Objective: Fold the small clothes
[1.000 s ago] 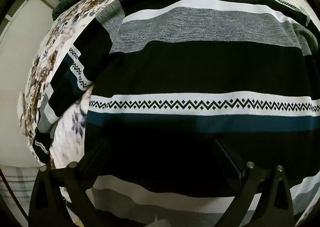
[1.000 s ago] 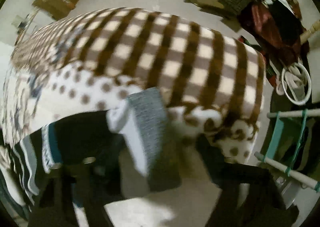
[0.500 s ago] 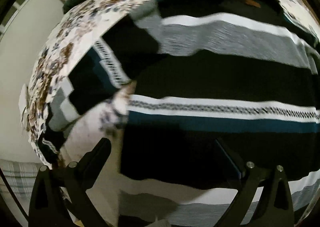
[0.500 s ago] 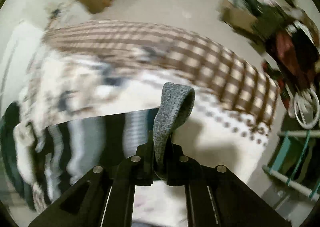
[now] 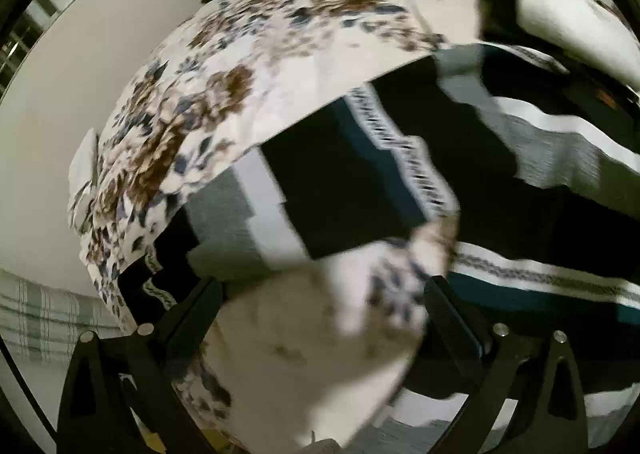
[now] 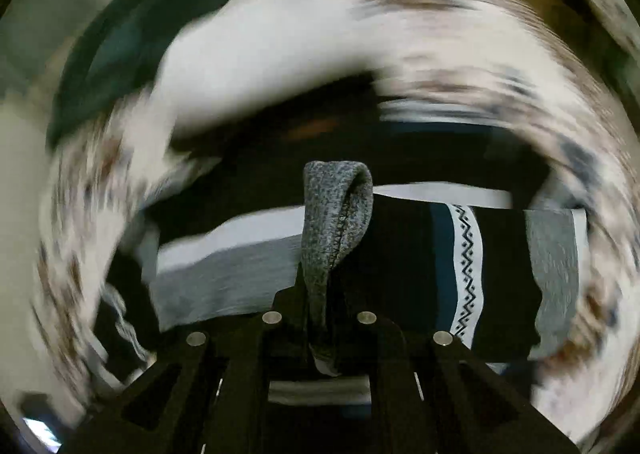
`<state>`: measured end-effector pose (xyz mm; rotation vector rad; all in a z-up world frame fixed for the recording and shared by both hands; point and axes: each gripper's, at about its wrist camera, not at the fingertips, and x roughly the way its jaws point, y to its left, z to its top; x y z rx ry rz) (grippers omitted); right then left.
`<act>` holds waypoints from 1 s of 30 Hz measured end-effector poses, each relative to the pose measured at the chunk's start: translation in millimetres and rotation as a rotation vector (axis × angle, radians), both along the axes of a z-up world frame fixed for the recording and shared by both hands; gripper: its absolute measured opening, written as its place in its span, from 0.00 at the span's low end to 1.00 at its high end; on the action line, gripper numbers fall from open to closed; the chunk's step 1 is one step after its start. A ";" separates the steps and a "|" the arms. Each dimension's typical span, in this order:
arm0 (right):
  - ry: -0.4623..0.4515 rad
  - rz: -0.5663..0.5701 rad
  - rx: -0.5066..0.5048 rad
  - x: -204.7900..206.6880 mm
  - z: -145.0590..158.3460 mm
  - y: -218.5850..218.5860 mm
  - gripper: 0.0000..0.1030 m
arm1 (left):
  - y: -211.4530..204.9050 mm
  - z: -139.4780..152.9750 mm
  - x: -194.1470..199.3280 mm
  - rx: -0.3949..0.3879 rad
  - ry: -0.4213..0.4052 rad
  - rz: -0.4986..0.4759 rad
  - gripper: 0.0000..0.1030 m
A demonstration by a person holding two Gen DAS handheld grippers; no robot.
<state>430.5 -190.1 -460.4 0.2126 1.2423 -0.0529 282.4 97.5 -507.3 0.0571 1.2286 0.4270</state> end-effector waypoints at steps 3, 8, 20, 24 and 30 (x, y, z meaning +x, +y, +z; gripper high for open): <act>0.035 0.167 -0.061 18.7 -29.8 83.5 0.07 | 22.1 -4.6 -0.9 0.000 -0.003 0.034 1.00; 0.055 0.323 -0.140 14.9 -62.2 168.8 0.07 | 49.6 -13.6 -1.6 -0.008 0.001 0.076 1.00; 0.114 0.114 0.164 -33.6 -25.1 96.8 0.71 | 109.1 5.0 -29.5 -0.067 -0.020 0.151 1.00; 0.131 -0.041 0.159 -74.4 -6.4 38.5 0.72 | 138.8 8.1 -60.6 -0.126 0.003 0.228 1.00; 0.217 -0.161 0.081 -108.6 -20.5 -17.5 0.72 | 193.3 -22.1 -106.3 -0.311 0.032 0.408 1.00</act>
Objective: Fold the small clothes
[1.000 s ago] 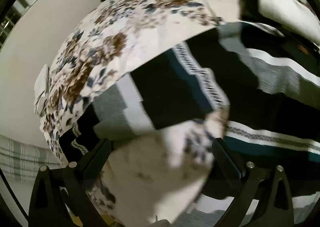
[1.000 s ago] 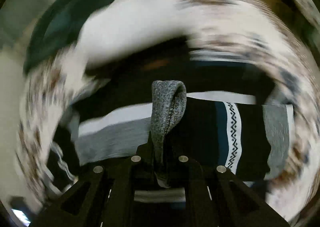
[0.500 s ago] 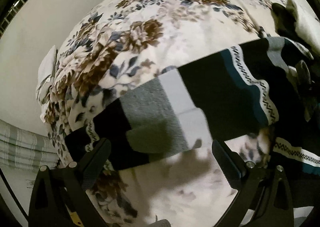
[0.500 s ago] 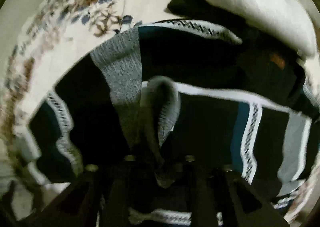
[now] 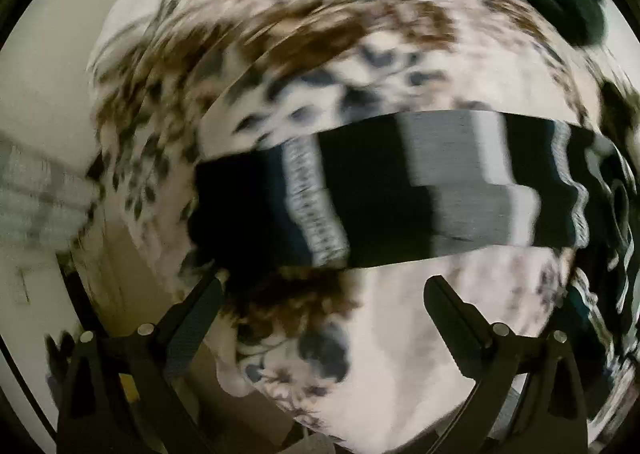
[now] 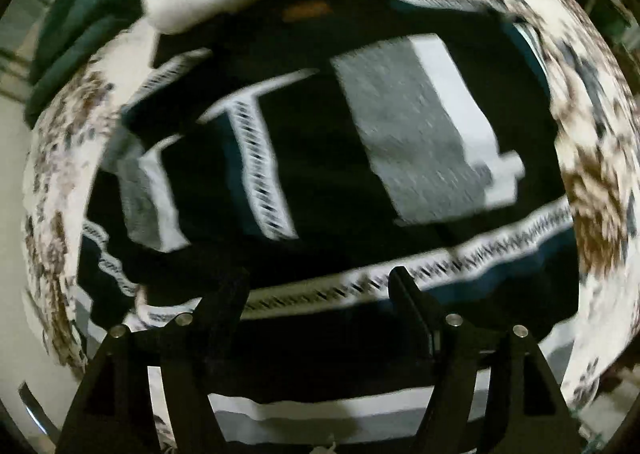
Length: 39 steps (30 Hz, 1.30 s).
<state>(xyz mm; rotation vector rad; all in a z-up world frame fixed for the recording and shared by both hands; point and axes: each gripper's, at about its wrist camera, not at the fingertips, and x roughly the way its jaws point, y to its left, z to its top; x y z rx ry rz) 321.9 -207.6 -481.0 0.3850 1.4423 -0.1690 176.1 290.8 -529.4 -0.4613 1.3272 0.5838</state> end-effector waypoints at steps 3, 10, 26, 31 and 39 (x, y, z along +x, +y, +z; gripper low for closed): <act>0.022 -0.006 0.010 -3.6 -1.1 -5.5 0.72 | 27.5 -17.4 -21.1 -0.090 -0.032 0.139 1.00; 0.044 0.036 -0.025 5.4 -12.7 17.4 0.72 | 77.5 -74.6 -42.5 -0.454 -0.214 0.496 0.98; 0.030 0.081 -0.314 38.2 -26.6 51.4 0.85 | 82.4 -1.2 14.3 -0.082 -0.352 0.392 0.05; 0.017 0.053 -0.250 40.3 -32.4 29.8 0.86 | 33.7 56.6 51.5 0.049 -0.389 0.186 0.05; -0.002 0.042 -0.158 48.0 -27.4 -36.5 0.86 | -123.1 106.5 139.0 0.094 -0.430 -0.152 0.05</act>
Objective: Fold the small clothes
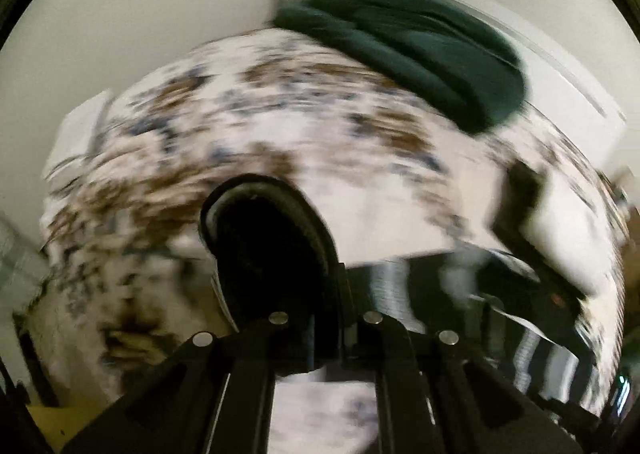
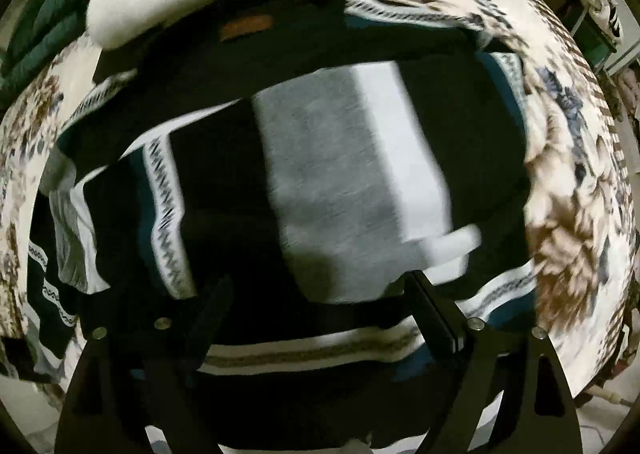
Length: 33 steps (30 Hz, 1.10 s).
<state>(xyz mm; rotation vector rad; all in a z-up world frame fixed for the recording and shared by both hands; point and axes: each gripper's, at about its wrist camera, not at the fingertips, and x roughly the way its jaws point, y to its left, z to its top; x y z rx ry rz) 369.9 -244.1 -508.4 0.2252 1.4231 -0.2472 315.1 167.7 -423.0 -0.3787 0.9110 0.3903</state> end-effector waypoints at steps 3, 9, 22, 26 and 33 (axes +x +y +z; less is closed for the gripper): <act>-0.015 0.013 0.005 4.6 11.7 -33.0 0.86 | -83.1 13.1 29.7 -0.002 -0.025 -0.141 0.05; -0.032 -0.034 0.001 6.9 27.9 -114.6 0.86 | -245.4 25.5 68.2 -0.025 -0.051 -0.425 0.05; -0.001 -0.226 0.107 -43.0 19.9 -232.8 0.86 | -393.9 -11.9 76.1 -0.010 0.093 -0.649 0.35; -0.035 -0.232 0.190 -39.5 29.4 -235.7 0.86 | -347.7 -12.5 74.2 0.049 0.105 -0.541 0.97; -0.083 -0.126 0.359 2.0 43.4 -182.5 0.86 | -213.6 -9.3 46.6 0.159 0.159 -0.244 0.97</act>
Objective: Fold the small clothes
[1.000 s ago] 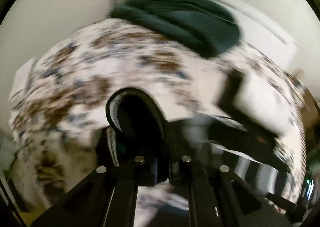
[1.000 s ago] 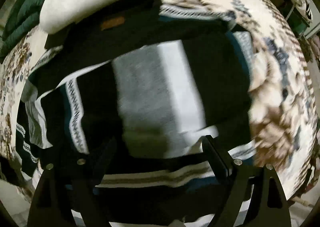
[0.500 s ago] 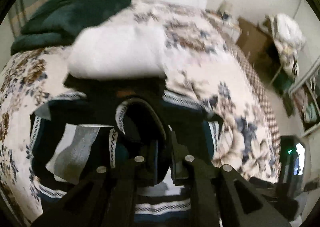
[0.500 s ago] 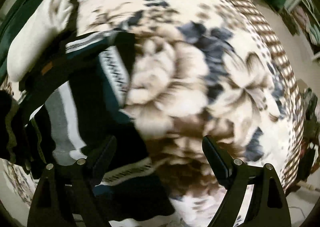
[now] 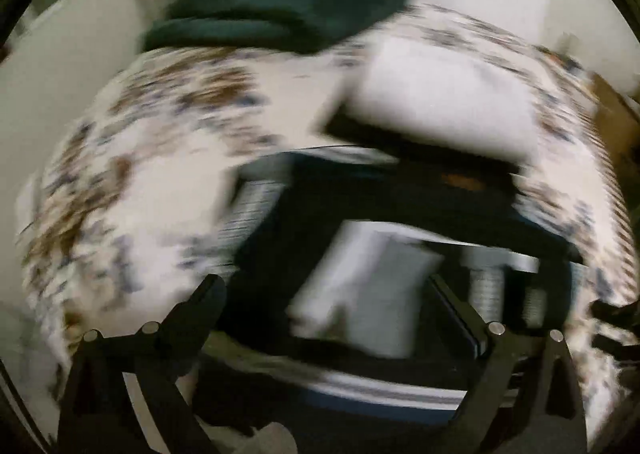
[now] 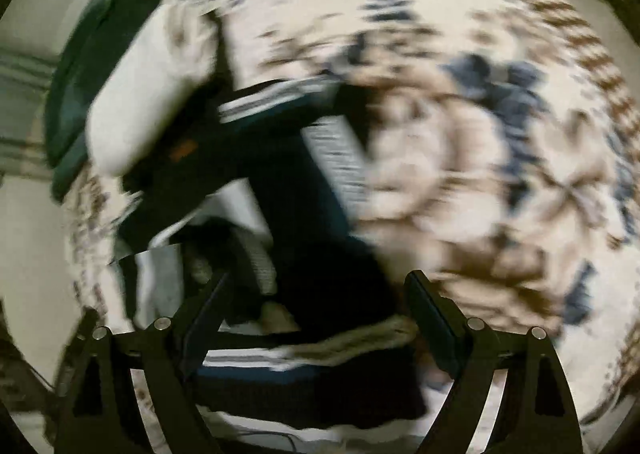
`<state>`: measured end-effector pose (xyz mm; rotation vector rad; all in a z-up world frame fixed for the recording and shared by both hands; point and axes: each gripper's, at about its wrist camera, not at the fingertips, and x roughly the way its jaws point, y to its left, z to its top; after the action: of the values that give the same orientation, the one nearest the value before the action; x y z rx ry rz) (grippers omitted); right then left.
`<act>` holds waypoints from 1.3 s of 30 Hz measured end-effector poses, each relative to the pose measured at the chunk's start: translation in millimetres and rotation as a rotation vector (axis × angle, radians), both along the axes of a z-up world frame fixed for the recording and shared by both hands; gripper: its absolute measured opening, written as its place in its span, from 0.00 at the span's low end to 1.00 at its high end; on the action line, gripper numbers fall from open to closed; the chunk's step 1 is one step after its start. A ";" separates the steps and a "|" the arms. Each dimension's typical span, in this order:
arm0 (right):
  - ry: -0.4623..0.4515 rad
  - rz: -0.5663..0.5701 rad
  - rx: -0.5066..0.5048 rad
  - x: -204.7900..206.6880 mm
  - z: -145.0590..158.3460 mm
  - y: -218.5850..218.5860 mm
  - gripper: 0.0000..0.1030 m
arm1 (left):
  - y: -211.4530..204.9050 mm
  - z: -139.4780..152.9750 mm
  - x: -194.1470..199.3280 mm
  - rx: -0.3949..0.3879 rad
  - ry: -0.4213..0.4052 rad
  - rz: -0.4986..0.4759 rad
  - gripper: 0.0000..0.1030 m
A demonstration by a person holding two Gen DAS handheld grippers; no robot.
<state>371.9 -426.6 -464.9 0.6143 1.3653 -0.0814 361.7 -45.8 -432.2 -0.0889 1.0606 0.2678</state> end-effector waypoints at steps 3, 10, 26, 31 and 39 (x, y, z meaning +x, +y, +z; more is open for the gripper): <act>-0.004 0.083 0.008 30.8 -11.2 35.7 0.86 | 47.6 -8.5 -14.2 0.060 0.027 0.099 0.97; 0.044 0.248 0.046 76.3 -54.7 95.8 0.10 | 95.0 -42.7 -21.5 0.101 0.093 0.181 0.97; 0.059 -0.031 -0.089 70.4 -2.6 -8.5 0.50 | 94.5 -79.4 20.6 0.027 0.155 0.117 0.97; 0.053 -0.069 0.044 25.1 1.4 1.8 0.50 | 97.4 -73.3 3.0 -0.149 0.156 0.147 0.96; 0.107 -0.188 0.186 1.2 -36.1 6.2 0.50 | 94.9 -110.4 15.1 -0.487 0.186 0.226 0.71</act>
<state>373.1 -420.4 -501.1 0.9048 1.4251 -0.1416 376.8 49.1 -542.6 -0.6340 1.2856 0.2188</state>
